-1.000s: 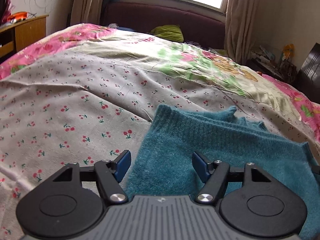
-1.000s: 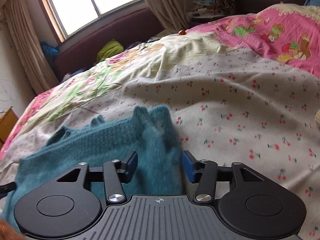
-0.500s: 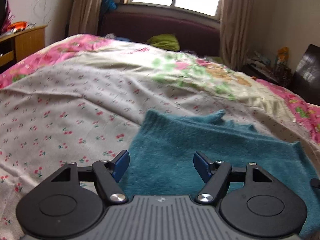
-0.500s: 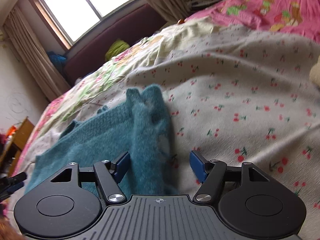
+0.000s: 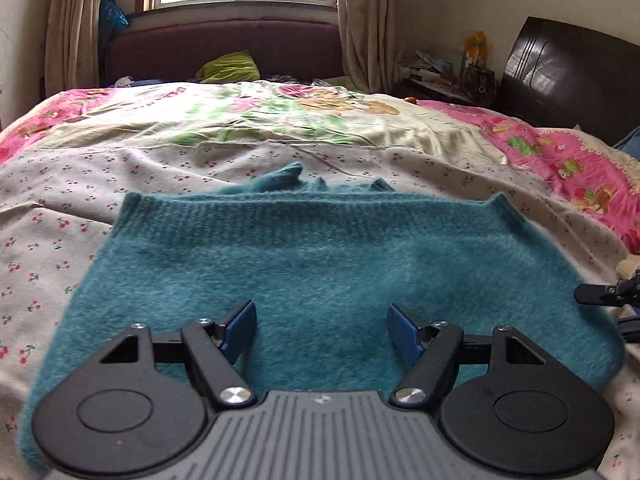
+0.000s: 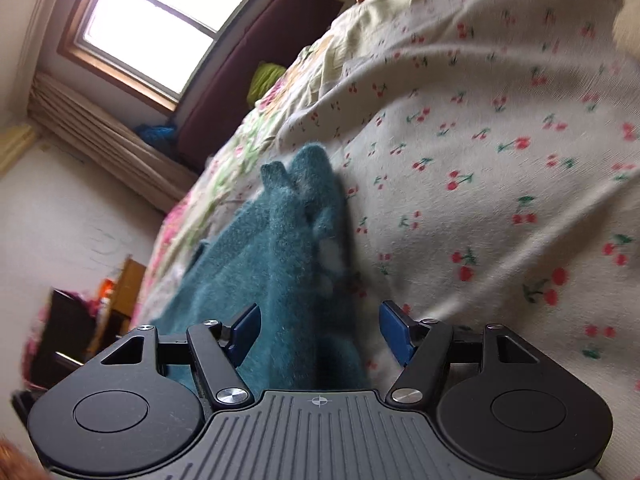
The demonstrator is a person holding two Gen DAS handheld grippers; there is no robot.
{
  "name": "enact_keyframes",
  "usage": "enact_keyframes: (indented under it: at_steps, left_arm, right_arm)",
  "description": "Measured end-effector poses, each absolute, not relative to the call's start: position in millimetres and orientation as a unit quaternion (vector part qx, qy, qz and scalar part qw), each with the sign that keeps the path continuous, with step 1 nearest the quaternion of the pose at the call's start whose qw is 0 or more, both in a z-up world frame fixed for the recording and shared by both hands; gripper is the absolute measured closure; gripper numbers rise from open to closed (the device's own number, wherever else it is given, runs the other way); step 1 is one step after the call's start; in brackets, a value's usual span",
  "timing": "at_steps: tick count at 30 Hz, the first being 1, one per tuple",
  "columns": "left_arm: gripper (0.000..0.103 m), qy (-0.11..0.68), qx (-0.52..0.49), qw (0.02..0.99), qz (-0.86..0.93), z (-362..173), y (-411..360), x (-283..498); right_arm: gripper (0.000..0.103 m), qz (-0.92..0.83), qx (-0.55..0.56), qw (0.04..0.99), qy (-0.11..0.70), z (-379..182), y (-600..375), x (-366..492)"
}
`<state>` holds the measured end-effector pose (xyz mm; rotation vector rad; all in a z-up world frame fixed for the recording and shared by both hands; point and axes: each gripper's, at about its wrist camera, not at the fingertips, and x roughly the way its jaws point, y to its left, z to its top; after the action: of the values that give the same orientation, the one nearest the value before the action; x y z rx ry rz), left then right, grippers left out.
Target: Fold small clothes
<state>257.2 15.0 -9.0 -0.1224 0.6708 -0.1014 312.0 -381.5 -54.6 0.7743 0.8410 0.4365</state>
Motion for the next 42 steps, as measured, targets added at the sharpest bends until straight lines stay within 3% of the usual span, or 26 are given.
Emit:
enact_keyframes:
  at_steps: [6, 9, 12, 24, 29, 34, 42]
  left_arm:
    - [0.022, 0.332, -0.065, 0.940, -0.050, -6.6, 2.0, 268.3]
    - [0.022, 0.330, -0.054, 0.941, -0.051, -8.8, -11.2, 273.1]
    - [0.022, 0.318, -0.040, 0.946, -0.040, -8.1, -21.5, 277.6]
    - [0.022, 0.292, -0.035, 0.954, 0.058, -18.1, -3.3, 315.5]
    - [0.016, 0.298, 0.020, 0.951, 0.078, -40.9, -13.9, 324.0]
    - [0.020, 0.288, -0.003, 0.956, 0.053, -24.8, -8.1, 305.0]
    - [0.020, 0.270, 0.030, 0.961, 0.042, -49.6, -17.4, 290.6]
  right_arm:
    - [0.039, 0.221, 0.404, 0.801, 0.383, -64.4, -361.9, 327.9]
    - [0.063, 0.205, 0.385, 0.818, 0.375, -66.5, -354.2, 322.2]
    - [0.073, 0.209, 0.421, 0.805, 0.363, -76.6, -364.4, 316.5]
    - [0.074, 0.219, 0.422, 0.808, 0.347, -84.9, -368.6, 314.8]
    - [0.074, 0.208, 0.419, 0.811, 0.352, -79.6, -365.6, 311.7]
    - [0.075, 0.201, 0.449, 0.796, 0.352, -64.0, -364.6, 307.3]
    - [0.076, 0.207, 0.446, 0.800, 0.344, -7.0, -337.3, 307.9]
